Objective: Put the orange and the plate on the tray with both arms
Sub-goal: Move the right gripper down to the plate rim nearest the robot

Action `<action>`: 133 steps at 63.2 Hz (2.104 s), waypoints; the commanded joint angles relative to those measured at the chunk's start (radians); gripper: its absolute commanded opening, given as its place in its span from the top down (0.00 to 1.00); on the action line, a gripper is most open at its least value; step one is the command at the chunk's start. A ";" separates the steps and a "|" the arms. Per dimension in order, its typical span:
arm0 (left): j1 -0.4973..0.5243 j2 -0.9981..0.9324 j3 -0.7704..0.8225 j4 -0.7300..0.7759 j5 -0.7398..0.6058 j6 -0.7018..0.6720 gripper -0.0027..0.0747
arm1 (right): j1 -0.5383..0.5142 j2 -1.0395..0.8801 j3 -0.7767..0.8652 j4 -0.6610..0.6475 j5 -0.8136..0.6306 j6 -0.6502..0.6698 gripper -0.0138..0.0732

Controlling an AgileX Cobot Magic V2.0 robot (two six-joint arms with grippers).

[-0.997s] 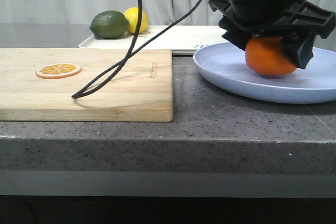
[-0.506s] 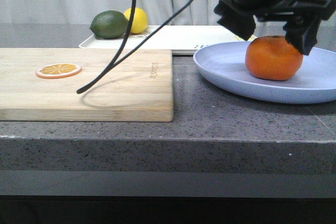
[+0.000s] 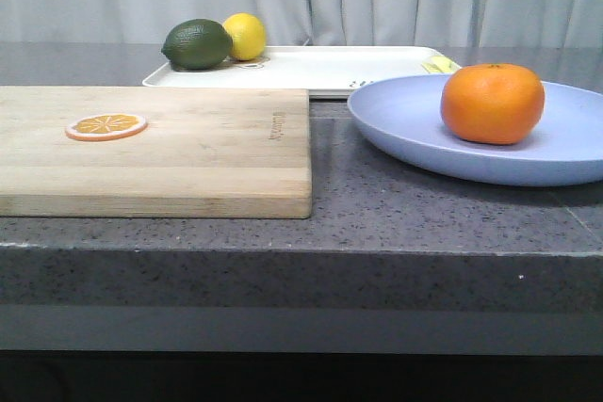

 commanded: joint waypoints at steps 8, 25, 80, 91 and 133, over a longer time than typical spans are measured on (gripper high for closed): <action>0.064 -0.264 0.205 -0.008 -0.082 -0.009 0.16 | 0.004 0.005 -0.024 -0.016 -0.083 -0.006 0.33; 0.179 -0.582 0.521 0.000 -0.099 -0.009 0.16 | 0.004 0.005 -0.024 -0.016 -0.082 -0.006 0.33; 0.195 -1.038 0.868 -0.002 -0.111 -0.009 0.16 | 0.004 0.191 -0.091 0.009 0.098 0.076 0.33; 0.195 -1.038 0.868 -0.002 -0.113 -0.009 0.16 | -0.038 0.368 -0.211 0.011 0.115 0.076 0.33; 0.195 -1.038 0.868 -0.002 -0.120 -0.009 0.16 | -0.387 0.795 -0.343 0.831 0.307 -0.395 0.33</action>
